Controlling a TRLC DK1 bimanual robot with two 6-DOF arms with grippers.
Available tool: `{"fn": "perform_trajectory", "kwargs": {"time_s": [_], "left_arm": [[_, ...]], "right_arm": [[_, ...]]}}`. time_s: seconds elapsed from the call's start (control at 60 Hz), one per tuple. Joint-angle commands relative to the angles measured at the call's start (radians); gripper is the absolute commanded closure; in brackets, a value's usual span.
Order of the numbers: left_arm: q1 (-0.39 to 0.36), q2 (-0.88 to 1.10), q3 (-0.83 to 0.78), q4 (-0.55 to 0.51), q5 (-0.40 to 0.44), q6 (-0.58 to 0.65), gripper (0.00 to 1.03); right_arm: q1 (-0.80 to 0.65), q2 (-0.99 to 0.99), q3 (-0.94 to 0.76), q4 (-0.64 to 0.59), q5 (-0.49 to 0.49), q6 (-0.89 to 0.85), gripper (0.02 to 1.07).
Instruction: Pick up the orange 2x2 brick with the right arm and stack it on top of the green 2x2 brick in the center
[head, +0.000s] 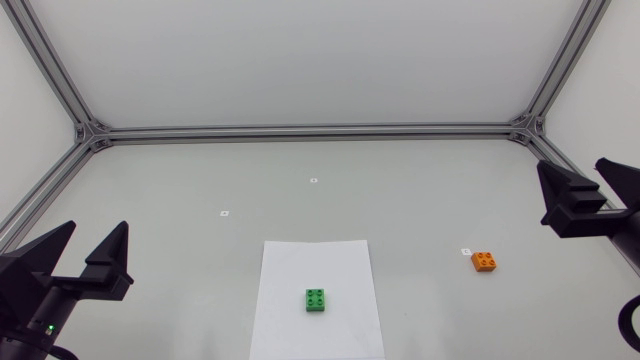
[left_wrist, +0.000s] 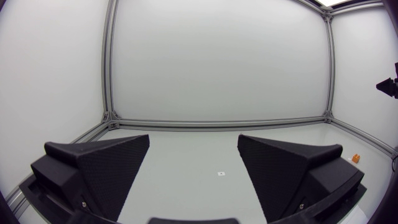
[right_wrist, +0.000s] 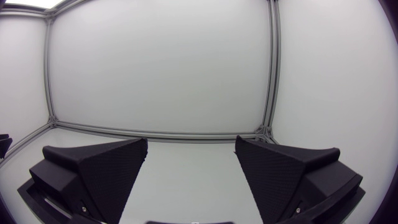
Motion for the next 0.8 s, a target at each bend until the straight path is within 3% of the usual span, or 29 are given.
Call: {"fn": "perform_trajectory", "kwargs": {"time_s": [0.0, 0.35, 0.533, 0.783], "left_arm": [[0.005, -0.008, -0.041, -0.015, 0.004, 0.013, 0.04], [0.005, -0.008, -0.041, -0.015, 0.004, 0.013, 0.04], [0.005, -0.008, -0.041, -0.015, 0.004, 0.013, 0.04], [0.005, -0.008, -0.041, -0.015, 0.004, 0.013, 0.04]], "right_arm": [[-0.006, 0.082, 0.059, -0.034, -0.005, -0.022, 0.07], [-0.105, 0.502, 0.285, -0.258, -0.038, -0.07, 0.07], [-0.213, 0.663, 0.371, -0.383, -0.207, -0.144, 0.07], [-0.219, 0.844, 0.435, -0.461, -0.212, -0.213, 0.07]]}}
